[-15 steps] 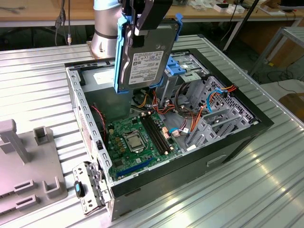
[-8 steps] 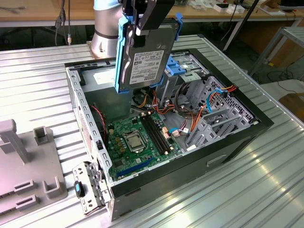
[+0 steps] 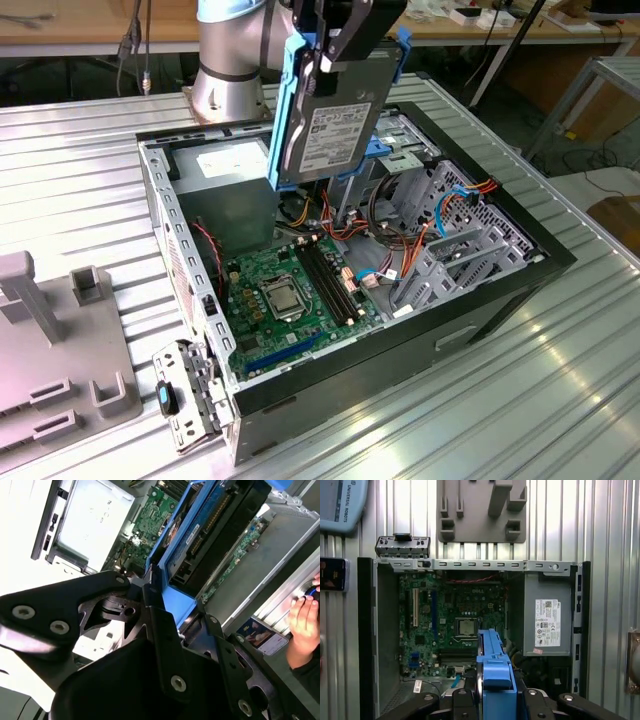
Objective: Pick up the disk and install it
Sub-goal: 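Insert the disk into the insertion slot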
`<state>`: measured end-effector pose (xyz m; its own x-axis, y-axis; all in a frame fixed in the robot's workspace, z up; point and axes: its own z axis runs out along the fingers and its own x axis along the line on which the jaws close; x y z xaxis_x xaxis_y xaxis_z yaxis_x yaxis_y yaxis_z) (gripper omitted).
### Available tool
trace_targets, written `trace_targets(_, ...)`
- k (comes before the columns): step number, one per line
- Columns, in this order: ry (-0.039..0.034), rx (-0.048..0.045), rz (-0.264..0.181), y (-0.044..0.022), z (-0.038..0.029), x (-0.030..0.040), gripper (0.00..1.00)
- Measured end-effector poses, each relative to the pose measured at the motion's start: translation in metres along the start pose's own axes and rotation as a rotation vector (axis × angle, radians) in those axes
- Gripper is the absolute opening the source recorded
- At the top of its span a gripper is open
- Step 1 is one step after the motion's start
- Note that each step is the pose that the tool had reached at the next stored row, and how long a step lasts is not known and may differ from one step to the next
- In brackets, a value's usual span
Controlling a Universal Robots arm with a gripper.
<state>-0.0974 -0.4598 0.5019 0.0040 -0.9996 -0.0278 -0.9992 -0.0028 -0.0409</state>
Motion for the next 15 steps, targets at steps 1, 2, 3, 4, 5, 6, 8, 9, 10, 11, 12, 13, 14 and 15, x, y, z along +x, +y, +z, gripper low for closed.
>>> trace_targets(1, 0.0000, -0.0001, -0.003, -0.0024, 0.0001, 0.0000, 0.37)
trace_targets(2, -0.0004, -0.0003, -0.012, -0.0031, 0.0002, 0.0001, 0.37)
trace_targets(3, -0.0007, -0.0006, -0.021, -0.0038, 0.0003, 0.0001, 0.37)
trace_targets(4, -0.0007, -0.0007, -0.021, -0.0040, 0.0003, 0.0000, 0.37)
trace_targets(5, -0.0008, -0.0006, -0.021, -0.0041, 0.0003, 0.0000, 0.37)
trace_targets(6, -0.0009, -0.0006, -0.022, -0.0045, 0.0004, 0.0000, 0.37)
trace_targets(8, -0.0008, -0.0007, -0.022, -0.0060, 0.0003, 0.0028, 0.37)
trace_targets(9, -0.0008, -0.0006, -0.021, -0.0064, 0.0004, 0.0045, 0.37)
trace_targets(10, -0.0007, -0.0007, -0.021, -0.0070, 0.0004, 0.0072, 0.37)
trace_targets(11, -0.0009, -0.0006, -0.021, -0.0078, 0.0005, 0.0107, 0.37)
trace_targets(12, -0.0009, -0.0006, -0.021, -0.0083, 0.0006, 0.0129, 0.37)
trace_targets(13, -0.0009, -0.0006, -0.021, -0.0090, 0.0007, 0.0150, 0.37)
trace_targets(14, -0.0008, -0.0006, -0.021, -0.0101, 0.0008, 0.0176, 0.37)
trace_targets(15, -0.0008, -0.0006, -0.021, -0.0120, 0.0010, 0.0195, 0.37)
